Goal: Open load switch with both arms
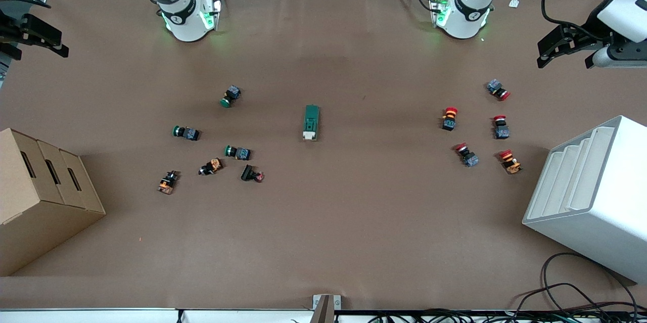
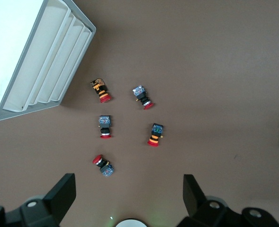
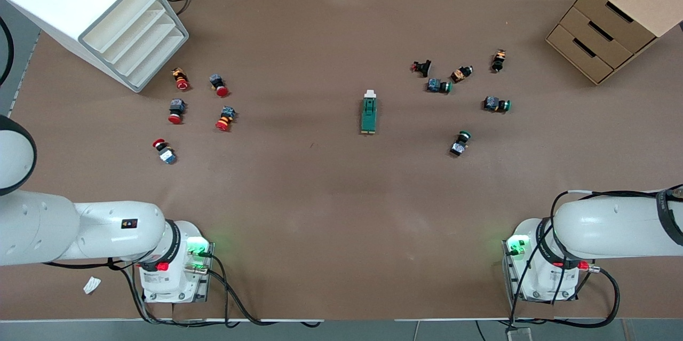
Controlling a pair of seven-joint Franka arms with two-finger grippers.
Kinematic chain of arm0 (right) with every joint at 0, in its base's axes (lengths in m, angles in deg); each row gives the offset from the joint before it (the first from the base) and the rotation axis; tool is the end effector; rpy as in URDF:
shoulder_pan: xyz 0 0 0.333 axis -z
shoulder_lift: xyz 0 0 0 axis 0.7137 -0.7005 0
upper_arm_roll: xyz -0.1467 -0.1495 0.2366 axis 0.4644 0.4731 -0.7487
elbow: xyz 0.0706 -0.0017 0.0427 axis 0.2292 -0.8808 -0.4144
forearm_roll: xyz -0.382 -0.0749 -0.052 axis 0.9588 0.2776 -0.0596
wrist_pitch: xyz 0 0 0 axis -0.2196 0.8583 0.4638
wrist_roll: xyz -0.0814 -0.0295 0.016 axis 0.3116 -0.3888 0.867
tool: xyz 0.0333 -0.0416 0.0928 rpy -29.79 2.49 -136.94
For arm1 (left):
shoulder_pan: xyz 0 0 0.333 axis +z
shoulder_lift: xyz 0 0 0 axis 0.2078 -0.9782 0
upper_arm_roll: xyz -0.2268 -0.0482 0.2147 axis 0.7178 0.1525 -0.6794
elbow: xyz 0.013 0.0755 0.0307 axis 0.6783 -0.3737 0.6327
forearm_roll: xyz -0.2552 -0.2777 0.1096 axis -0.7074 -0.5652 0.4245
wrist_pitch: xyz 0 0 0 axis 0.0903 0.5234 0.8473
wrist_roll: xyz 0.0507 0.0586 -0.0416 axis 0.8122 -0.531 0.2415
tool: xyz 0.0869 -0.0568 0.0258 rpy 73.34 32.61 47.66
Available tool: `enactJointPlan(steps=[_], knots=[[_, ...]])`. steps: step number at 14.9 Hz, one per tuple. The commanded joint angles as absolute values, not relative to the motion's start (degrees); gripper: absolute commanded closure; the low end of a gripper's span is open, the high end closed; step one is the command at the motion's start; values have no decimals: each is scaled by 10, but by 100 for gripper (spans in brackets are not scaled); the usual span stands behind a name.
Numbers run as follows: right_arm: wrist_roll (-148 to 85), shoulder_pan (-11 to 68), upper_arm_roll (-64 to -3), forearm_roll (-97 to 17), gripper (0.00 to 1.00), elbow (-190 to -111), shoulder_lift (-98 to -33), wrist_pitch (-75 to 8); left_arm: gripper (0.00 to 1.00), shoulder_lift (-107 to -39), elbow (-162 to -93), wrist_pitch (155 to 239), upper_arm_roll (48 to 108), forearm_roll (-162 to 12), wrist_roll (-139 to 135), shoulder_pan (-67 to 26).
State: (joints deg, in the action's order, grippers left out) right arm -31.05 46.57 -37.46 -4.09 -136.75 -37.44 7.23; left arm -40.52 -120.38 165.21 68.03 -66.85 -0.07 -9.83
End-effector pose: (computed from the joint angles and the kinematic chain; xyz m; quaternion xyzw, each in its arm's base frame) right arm 0.5018 -0.0183 0.6791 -0.9982 -0.0222 0.0544 0.0120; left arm 0.5055 -0.0620 0.6596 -0.9999 0.0144 0.0047 0.0044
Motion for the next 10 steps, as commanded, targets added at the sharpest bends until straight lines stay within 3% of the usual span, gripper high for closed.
enactJointPlan(steps=[1,7,10], knots=[[-309,457,-370,-35,0,-1380,-362,69,0,-409,-1189,1639,683,-674,-9,-97],[-309,460,-370,-36,0,-1379,-362,67,0,-432,-1188,1651,689,-674,-1,-107],[-309,466,-370,-39,0,-1379,-362,60,0,-451,-1202,1673,741,-677,-39,-120]])
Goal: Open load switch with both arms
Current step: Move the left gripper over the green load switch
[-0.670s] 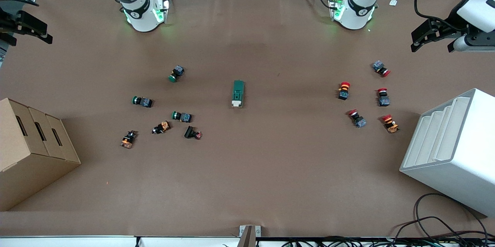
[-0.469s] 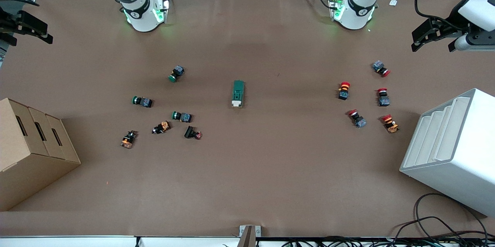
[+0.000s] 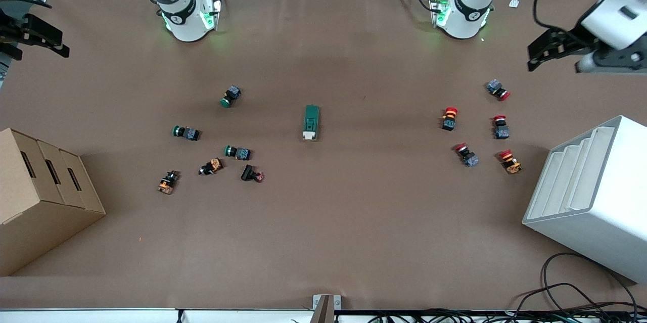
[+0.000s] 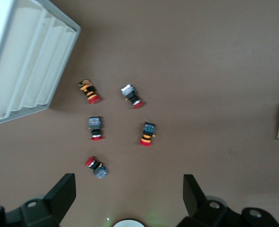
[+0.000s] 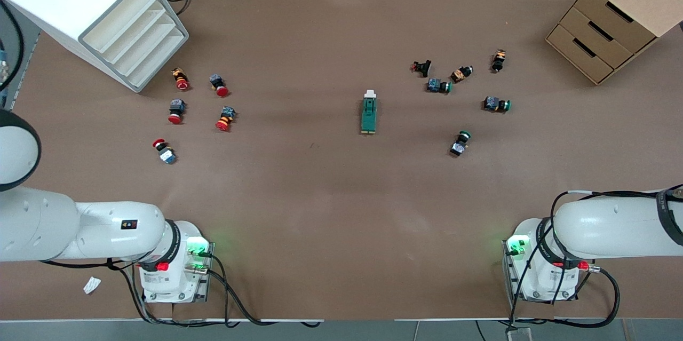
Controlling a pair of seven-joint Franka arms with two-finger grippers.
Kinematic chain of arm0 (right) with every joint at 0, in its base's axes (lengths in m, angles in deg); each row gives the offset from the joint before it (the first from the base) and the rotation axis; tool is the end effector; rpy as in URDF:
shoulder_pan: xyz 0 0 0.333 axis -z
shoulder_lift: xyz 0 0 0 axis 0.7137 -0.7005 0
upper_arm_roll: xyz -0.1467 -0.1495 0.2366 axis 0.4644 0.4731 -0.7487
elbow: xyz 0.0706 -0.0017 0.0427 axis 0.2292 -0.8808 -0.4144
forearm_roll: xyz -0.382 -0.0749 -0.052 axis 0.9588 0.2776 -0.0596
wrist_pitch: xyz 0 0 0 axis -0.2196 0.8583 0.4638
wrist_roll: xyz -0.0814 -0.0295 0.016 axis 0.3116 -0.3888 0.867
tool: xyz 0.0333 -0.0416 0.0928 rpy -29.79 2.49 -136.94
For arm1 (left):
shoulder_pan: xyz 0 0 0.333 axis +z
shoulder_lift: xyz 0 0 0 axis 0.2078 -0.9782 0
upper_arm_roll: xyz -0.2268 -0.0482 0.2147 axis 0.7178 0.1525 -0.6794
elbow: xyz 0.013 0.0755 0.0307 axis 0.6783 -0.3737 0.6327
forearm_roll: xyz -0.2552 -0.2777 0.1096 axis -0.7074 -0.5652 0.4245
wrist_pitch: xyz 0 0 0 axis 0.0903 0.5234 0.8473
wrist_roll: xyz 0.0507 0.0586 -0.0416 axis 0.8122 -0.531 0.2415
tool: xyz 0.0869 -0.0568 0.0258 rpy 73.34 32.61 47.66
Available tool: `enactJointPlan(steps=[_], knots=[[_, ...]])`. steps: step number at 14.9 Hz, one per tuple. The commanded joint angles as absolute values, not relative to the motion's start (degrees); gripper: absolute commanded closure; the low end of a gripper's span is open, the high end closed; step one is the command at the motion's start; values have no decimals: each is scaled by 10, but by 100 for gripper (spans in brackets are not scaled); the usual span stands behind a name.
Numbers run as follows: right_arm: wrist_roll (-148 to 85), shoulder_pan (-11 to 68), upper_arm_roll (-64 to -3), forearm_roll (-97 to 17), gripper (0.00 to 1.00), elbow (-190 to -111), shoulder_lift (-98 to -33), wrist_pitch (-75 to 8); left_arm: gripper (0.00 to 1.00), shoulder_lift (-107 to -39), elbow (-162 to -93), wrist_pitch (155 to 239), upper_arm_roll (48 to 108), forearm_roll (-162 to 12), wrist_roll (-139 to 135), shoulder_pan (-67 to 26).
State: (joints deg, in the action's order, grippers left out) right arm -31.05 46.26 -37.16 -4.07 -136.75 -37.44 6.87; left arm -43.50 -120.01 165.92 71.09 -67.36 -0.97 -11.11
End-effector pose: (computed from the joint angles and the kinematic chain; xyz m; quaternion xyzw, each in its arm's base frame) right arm 0.5026 -0.0184 0.6796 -0.9984 -0.0222 0.0513 0.0118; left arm 0.5169 -0.1030 0.6367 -0.9988 0.0447 0.0218 0.0004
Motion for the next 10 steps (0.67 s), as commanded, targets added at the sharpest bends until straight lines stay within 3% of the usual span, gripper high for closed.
enactJointPlan(steps=[1,7,10], knots=[[-309,470,-370,-42,0,-1379,-362,57,0,-454,-1218,1699,763,-676,-65,-120],[-307,469,-371,-43,0,-1380,-362,53,0,-512,-1242,1776,887,-668,-256,-143],[-304,468,-372,-47,0,-1379,-362,52,3,-514,-1307,1866,909,-650,-378,-203]])
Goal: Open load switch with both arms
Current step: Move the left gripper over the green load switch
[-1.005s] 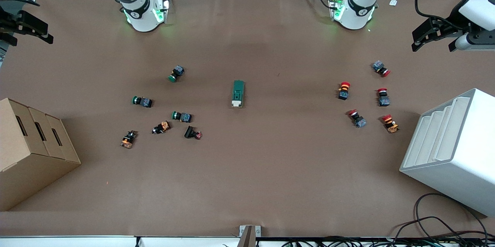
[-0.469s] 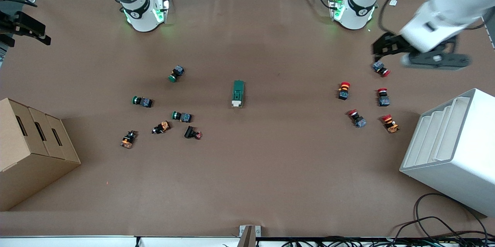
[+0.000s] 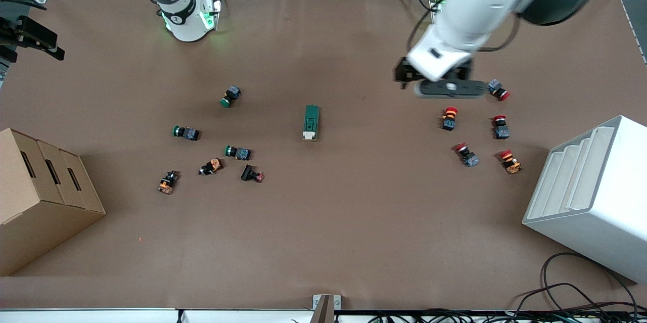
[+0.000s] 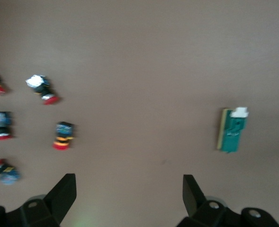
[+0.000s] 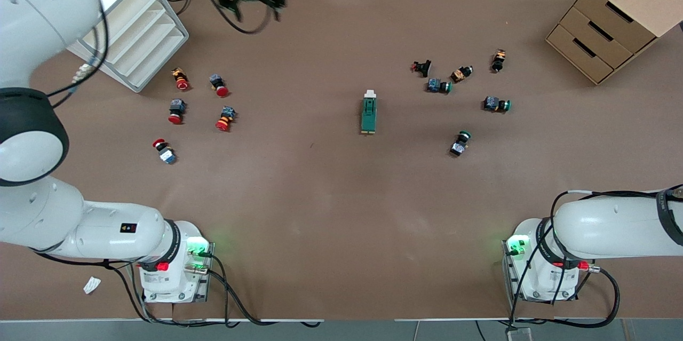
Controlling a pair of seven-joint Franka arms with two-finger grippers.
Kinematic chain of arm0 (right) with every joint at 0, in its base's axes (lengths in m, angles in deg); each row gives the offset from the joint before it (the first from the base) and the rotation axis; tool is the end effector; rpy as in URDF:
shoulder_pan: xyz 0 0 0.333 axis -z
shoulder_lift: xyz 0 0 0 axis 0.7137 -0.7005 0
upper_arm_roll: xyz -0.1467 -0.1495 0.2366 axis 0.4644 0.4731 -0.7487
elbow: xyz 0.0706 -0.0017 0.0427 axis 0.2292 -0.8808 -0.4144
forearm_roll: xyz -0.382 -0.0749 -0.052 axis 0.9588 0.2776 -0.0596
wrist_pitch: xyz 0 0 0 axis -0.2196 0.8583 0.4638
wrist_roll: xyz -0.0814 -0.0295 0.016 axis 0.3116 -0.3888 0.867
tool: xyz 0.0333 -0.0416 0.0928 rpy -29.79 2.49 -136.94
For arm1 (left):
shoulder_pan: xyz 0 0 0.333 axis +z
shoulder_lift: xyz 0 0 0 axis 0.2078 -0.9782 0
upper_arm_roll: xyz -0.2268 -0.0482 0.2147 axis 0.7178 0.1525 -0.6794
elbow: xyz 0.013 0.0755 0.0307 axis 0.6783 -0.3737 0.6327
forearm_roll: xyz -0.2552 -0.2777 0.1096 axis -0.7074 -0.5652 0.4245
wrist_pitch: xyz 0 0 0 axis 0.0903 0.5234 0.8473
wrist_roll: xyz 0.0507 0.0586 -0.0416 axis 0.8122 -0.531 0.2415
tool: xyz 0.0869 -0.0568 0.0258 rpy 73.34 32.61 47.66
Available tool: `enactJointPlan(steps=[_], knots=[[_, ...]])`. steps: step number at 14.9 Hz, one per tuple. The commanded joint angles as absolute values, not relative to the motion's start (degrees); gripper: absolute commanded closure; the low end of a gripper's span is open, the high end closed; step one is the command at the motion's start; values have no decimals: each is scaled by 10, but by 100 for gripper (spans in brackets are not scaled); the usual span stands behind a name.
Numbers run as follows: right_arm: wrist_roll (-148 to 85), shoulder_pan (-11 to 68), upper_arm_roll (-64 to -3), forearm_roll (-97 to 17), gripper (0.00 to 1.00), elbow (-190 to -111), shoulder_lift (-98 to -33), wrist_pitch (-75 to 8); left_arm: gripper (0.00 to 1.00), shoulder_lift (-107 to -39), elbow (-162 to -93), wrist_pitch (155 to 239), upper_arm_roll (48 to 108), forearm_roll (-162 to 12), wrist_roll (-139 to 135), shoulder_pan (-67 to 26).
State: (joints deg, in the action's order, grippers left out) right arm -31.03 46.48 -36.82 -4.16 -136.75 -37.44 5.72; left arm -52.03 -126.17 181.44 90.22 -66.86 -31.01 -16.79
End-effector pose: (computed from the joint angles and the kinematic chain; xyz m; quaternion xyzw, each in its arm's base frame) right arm 0.5047 -0.0234 0.6812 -0.9989 -0.0172 0.0412 0.0124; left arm 0.4810 -0.3318 0.5328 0.9996 0.0027 -0.0216 0.0166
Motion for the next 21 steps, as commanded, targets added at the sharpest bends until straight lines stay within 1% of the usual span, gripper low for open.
enactJointPlan(steps=[1,3,6,10,13,15,17,19,21], knots=[[-303,468,-372,-56,0,-1379,-362,52,3,-516,-1330,1895,909,-634,-418,-234],[-303,469,-372,-60,0,-1379,-362,53,3,-540,-1350,1944,909,-599,-492,-286],[-307,469,-372,-58,0,-1377,-362,56,3,-590,-1350,1985,909,-546,-617,-357],[-307,471,-371,-53,0,-1372,-369,56,3,-646,-1350,2010,910,-451,-741,-430],[-305,472,-370,-43,0,-1372,-399,49,3,-686,-1351,2018,911,-365,-861,-464],[-307,472,-371,-38,0,-1372,-437,27,3,-709,-1352,2027,912,-316,-920,-503],[-309,473,-371,-30,0,-1370,-484,14,2,-741,-1350,2045,912,-256,-1003,-515],[-304,463,-373,-6,0,-1371,-490,-14,2,-775,-1350,2052,912,-176,-1080,-531],[-269,454,-374,-10,0,-1373,-496,-21,2,-801,-1351,2052,912,-113,-1147,-544]])
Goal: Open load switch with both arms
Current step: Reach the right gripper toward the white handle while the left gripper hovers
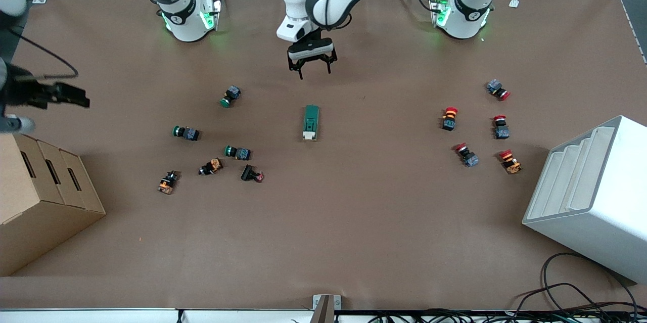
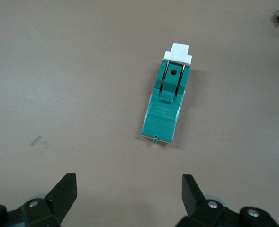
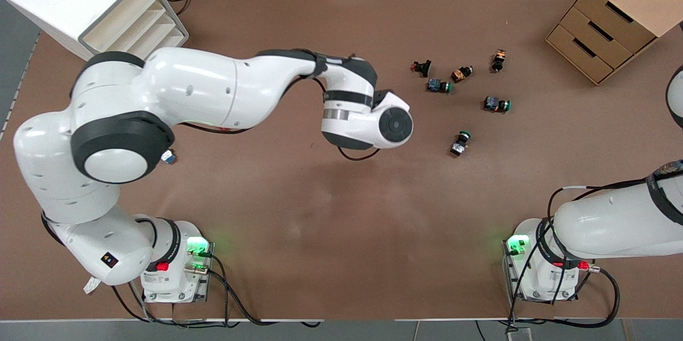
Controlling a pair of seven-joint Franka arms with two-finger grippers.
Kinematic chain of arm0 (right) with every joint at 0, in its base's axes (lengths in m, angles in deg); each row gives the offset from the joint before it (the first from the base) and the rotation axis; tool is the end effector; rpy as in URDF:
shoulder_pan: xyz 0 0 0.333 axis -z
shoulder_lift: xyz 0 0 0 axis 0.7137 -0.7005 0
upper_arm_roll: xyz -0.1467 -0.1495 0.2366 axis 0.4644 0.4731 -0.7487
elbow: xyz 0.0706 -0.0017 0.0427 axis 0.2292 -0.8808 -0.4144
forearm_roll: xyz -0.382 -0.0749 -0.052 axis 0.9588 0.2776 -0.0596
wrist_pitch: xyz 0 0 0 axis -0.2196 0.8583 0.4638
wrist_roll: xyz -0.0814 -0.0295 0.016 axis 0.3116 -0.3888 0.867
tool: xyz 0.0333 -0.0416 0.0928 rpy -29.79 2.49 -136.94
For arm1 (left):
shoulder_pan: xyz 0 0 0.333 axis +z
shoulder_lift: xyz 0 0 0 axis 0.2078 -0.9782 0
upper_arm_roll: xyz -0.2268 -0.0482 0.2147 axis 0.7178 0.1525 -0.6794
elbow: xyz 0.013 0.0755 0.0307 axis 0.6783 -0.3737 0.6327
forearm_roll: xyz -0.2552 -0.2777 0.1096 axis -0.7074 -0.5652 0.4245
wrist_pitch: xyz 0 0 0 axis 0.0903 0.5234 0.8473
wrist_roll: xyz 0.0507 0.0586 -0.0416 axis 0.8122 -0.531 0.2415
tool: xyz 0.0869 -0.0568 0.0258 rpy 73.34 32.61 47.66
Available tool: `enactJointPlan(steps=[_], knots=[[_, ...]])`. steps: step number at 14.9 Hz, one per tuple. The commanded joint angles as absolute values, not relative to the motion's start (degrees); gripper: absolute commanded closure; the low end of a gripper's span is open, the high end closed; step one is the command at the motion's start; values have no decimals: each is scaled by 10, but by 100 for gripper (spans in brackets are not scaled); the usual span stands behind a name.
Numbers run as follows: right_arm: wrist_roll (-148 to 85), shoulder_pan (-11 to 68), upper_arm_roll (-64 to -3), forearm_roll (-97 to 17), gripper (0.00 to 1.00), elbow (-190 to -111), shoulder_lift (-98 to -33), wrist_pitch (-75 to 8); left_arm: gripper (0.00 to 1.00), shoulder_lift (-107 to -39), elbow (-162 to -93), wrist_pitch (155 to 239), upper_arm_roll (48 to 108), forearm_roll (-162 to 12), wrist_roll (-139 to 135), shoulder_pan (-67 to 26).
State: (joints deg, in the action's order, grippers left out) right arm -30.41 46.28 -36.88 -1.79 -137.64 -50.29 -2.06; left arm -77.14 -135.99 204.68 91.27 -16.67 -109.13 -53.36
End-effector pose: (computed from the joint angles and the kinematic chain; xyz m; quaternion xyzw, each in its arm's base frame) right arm 0.5852 -0.0275 0.5612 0.9954 0.0121 -0.0944 0.0090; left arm 0.2277 -0.5823 0.2575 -0.9734 -0.0999 -0.2034 0.0332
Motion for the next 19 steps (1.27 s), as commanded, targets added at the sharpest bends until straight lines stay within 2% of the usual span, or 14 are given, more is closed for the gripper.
enactJointPlan(steps=[1,7,10,13,19], knots=[[-224,452,-376,-15,0,-1372,-504,-21,2,-813,-1353,2051,912,-88,-1165,-554],[115,343,-378,-22,0,-1375,-558,-26,1,-839,-1388,2021,909,74,-1285,-595],[209,284,-377,-11,0,-1372,-595,-28,1,-867,-1396,1992,909,165,-1356,-596],[326,248,-378,-21,0,-1375,-631,-67,1,-902,-1393,1950,909,239,-1368,-598],[629,133,-378,-22,0,-1368,-734,-140,2,-918,-1385,1944,906,296,-1404,-609]])
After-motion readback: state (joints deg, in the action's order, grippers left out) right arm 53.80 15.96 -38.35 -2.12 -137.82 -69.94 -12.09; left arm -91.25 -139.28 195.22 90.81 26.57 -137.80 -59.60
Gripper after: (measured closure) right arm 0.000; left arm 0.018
